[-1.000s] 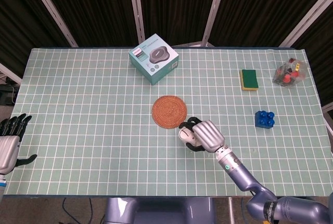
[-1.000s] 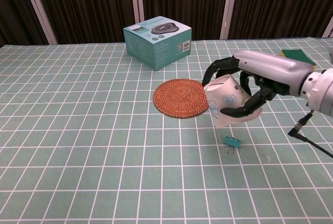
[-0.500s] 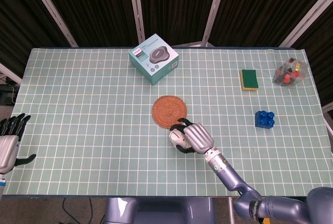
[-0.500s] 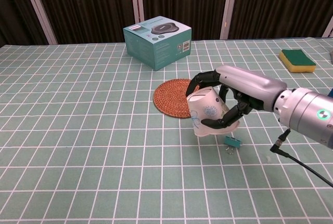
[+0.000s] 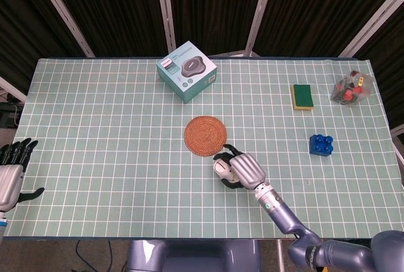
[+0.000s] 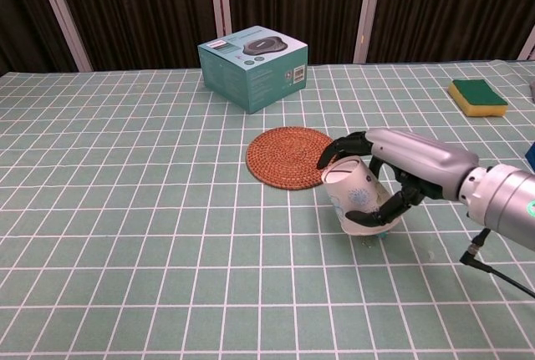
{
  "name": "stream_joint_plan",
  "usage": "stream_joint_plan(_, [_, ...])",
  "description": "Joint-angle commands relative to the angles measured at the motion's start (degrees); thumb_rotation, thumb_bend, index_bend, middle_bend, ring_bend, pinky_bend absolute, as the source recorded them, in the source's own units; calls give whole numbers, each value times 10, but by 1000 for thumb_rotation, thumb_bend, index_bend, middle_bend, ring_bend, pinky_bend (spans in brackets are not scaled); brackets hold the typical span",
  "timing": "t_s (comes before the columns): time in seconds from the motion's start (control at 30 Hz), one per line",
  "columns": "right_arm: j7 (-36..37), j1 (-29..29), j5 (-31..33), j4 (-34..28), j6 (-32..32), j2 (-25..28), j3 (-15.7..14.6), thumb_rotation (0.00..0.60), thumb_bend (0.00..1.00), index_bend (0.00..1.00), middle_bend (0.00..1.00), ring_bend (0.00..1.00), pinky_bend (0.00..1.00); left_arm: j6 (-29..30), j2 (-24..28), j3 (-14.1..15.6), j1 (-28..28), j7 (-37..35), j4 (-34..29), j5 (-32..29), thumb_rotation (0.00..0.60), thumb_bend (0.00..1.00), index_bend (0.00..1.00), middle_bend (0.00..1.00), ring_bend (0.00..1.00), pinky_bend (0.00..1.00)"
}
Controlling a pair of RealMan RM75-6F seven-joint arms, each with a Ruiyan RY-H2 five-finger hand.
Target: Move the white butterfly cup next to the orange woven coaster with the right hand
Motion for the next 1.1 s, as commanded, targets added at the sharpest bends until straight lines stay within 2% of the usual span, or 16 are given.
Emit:
stream_joint_plan(0.03, [0, -3, 2, -2, -4, 5, -4, 600, 288, 205, 269, 53, 390, 1, 0, 0, 0, 2, 0, 0, 600, 0, 0, 0, 0, 0])
stream_joint_plan(0.2, [-14, -19, 7, -17, 3, 16, -14, 600, 271, 144, 208, 22, 339, 2, -1, -1, 0, 3, 0, -2, 600, 0, 0, 0, 0, 0])
stream_joint_plan(0.33, [-20, -27, 9, -32, -2, 27, -26, 600, 248, 45, 55, 0, 184, 3, -2, 0, 0, 5, -1, -1, 600, 0, 0, 0, 0, 0])
stream_joint_plan(0.53, [-39, -36, 6, -55, 0, 44, -37, 600, 244, 19, 15, 0, 114, 6, -2, 1, 1, 7, -4, 2, 600, 0, 0, 0, 0, 0])
stream_joint_plan(0.8, [-57, -44, 3, -97, 1, 64, -47, 600, 242, 0, 0, 0, 87, 8, -2, 3, 2, 7, -7, 9, 600, 0, 0, 0, 0, 0])
stream_joint_plan(0.93, [-72, -52, -12, -115, 26, 67, -44, 600, 242, 0, 0, 0, 60, 14, 1, 4, 5, 3, -9, 15, 600, 0, 0, 0, 0, 0])
stream_joint_plan(1.1, [-75, -61, -38, -153, 63, 96, -37, 600, 242, 0, 0, 0, 52, 16, 3, 5, 7, 0, -10, 21, 600, 0, 0, 0, 0, 0])
